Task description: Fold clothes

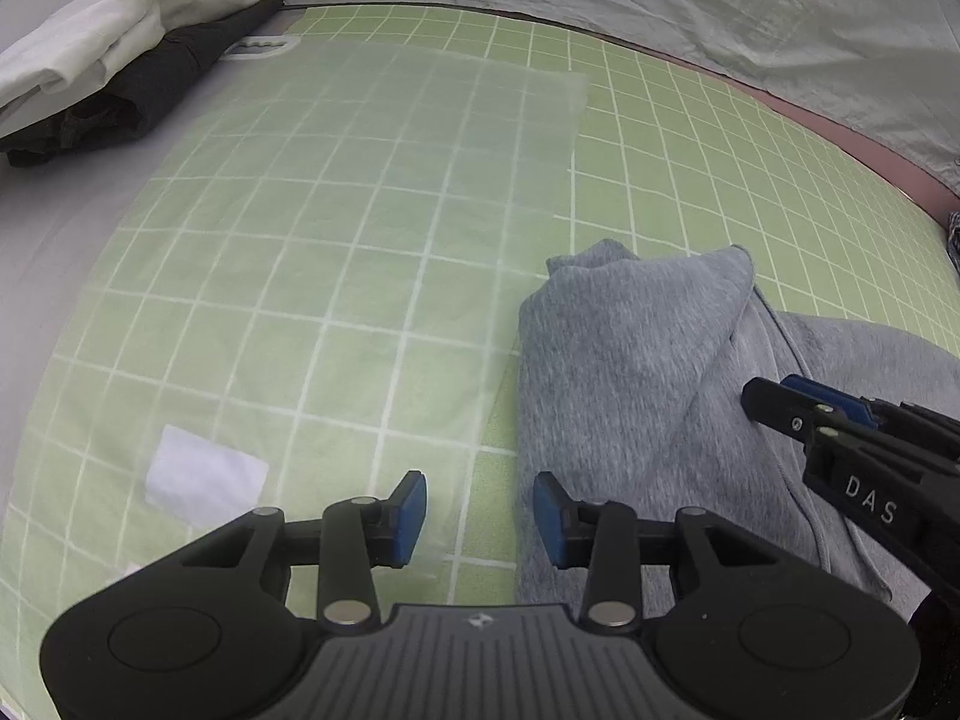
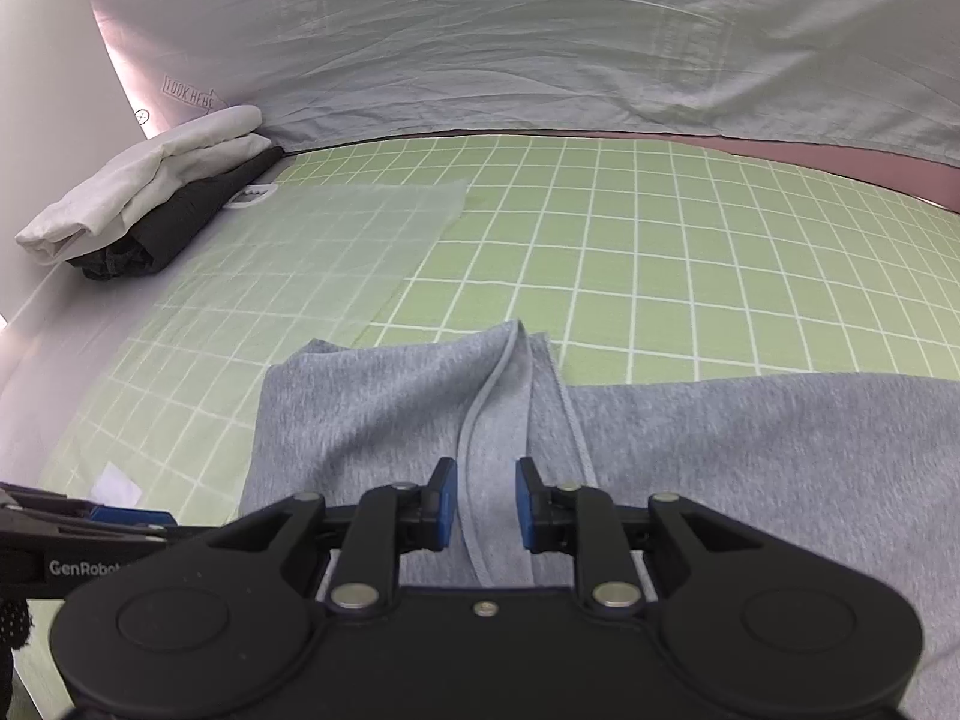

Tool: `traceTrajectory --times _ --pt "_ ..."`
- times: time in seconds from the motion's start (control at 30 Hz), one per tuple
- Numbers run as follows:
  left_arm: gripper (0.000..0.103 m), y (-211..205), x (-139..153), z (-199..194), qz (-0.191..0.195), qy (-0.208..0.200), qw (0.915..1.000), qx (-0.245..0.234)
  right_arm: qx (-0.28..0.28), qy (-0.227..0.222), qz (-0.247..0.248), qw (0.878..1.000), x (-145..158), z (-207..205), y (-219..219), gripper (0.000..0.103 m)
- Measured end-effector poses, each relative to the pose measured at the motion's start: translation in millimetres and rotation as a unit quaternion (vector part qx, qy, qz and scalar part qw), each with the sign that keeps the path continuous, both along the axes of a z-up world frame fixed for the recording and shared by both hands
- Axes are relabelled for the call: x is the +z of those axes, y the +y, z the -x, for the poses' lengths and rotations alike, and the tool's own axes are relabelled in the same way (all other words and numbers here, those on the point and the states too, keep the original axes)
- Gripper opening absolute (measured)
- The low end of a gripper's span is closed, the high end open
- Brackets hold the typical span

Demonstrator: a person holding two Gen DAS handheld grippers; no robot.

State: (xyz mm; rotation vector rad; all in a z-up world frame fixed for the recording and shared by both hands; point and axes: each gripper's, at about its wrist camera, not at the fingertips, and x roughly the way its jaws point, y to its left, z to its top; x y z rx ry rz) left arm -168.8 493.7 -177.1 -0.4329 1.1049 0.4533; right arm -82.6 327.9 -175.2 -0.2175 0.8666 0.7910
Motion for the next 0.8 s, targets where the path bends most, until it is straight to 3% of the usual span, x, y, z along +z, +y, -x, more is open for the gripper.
traceTrajectory --times 0.2,0.33,0.43,0.67,0.8 --pt "0.044 -0.8 -7.2 -9.2 0.0 0.005 0.9999 -0.015 0.008 -0.015 0.047 0.999 -15.7 0.0 15.2 0.02" --pt "0.046 -2.2 -7.7 -8.7 -0.002 0.001 0.9999 -0.013 0.006 -0.04 0.058 0.997 -16.3 1.0 11.7 0.001" --pt "0.049 -3.4 -7.9 -7.9 -0.001 -0.003 0.9999 -0.013 -0.015 -0.065 0.062 0.996 -9.6 0.2 6.5 0.001" --pt "0.054 -5.9 -7.9 -6.8 0.0 -0.007 0.9999 -0.016 0.003 -0.053 0.06 0.997 -13.3 8.5 10.0 0.003" --pt "0.061 -7.0 -8.4 -8.4 0.002 -0.007 0.9996 -0.027 0.015 -0.05 0.063 0.997 -17.5 20.5 16.2 0.01"
